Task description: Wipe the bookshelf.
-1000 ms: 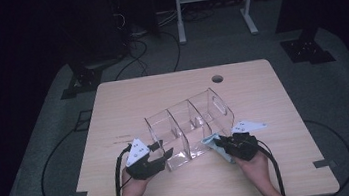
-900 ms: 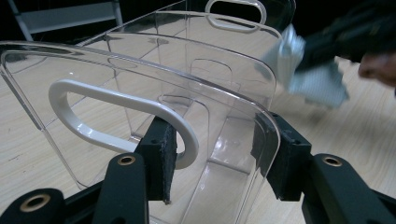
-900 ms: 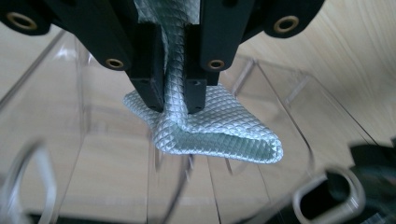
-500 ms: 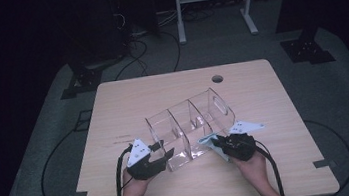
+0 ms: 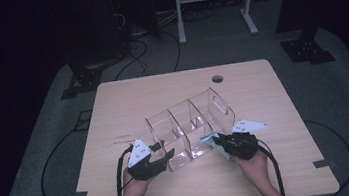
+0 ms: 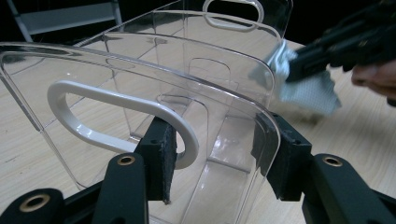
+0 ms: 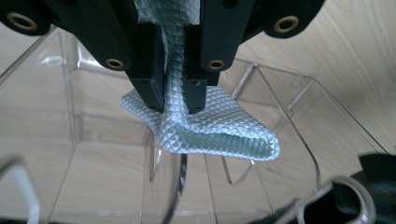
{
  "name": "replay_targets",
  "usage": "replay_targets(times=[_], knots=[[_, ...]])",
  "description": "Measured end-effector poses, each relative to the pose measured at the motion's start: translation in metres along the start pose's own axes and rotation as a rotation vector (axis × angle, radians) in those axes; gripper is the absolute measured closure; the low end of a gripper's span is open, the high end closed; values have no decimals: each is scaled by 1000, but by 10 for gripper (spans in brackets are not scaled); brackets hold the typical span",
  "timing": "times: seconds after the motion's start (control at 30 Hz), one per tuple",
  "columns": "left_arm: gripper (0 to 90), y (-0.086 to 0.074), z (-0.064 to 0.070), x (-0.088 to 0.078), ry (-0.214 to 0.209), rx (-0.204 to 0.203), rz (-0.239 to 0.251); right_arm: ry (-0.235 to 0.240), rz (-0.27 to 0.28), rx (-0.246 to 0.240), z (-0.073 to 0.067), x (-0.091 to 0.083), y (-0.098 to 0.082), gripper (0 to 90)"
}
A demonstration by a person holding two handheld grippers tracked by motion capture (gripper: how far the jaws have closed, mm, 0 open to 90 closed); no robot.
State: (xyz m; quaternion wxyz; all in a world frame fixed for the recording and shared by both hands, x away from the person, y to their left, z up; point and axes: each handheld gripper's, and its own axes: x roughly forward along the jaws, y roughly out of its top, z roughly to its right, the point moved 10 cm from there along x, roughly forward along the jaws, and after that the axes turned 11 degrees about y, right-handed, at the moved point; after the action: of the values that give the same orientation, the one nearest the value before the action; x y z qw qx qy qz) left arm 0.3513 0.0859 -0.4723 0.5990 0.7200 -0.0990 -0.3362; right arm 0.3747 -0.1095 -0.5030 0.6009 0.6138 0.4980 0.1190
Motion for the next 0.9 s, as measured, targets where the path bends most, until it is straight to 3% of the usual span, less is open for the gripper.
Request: replay_targets(times=[0.17,0.27,0.53,0.63,0.9], knots=[[493,-1,1,0,0,9,-2,10,-49,34,8,11,-19,799],[492,-1,1,0,-4,11,0,13,-55,40,8,10,-20,799],[492,-1,2,0,-3,8,-2,2,28,17,4,-7,5,799],[491,-1,2,0,-3,9,-1,-1,38,23,6,-9,6,798],[491,-1,2,0,-5,8,0,0,-39,59,15,8,-20,798]])
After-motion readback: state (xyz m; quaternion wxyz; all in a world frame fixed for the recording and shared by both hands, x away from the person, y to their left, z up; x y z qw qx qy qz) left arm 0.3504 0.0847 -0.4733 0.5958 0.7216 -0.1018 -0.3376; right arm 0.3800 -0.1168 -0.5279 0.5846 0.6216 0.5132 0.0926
